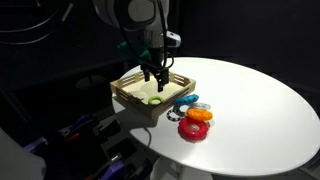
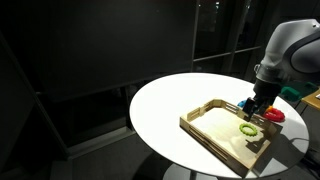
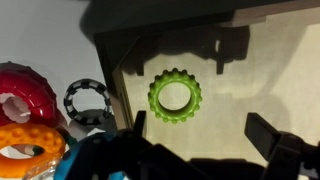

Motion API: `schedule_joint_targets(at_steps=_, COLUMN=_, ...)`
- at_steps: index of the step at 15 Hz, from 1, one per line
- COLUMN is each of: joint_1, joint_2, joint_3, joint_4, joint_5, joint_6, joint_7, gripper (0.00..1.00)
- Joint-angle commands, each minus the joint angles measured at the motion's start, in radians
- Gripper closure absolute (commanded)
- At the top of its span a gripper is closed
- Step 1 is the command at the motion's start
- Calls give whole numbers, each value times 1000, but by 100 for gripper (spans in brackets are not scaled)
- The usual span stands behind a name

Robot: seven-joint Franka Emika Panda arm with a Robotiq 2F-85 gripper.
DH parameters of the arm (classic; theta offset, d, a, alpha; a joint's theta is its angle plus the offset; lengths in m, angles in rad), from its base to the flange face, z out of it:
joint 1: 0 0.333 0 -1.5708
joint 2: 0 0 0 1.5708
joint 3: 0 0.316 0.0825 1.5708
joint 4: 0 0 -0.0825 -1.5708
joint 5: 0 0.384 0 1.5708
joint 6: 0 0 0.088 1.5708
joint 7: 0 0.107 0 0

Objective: Remove the green donut plush toy and put it on top of the donut orange plush toy

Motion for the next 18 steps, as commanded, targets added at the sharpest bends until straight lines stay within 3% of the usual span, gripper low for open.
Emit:
schedule_joint_targets(at_steps=1, joint_1=11, joint_2=21, joint_3=-8, joint_4=-19, joint_5=-8, joint_6=56, joint_7=23, gripper=0)
schedule_joint_targets(at_steps=18, joint_1=55, joint_2=142, joint_3=-21, joint_4=-22, joint_5=-21, joint_6=185, joint_7=44, gripper=0)
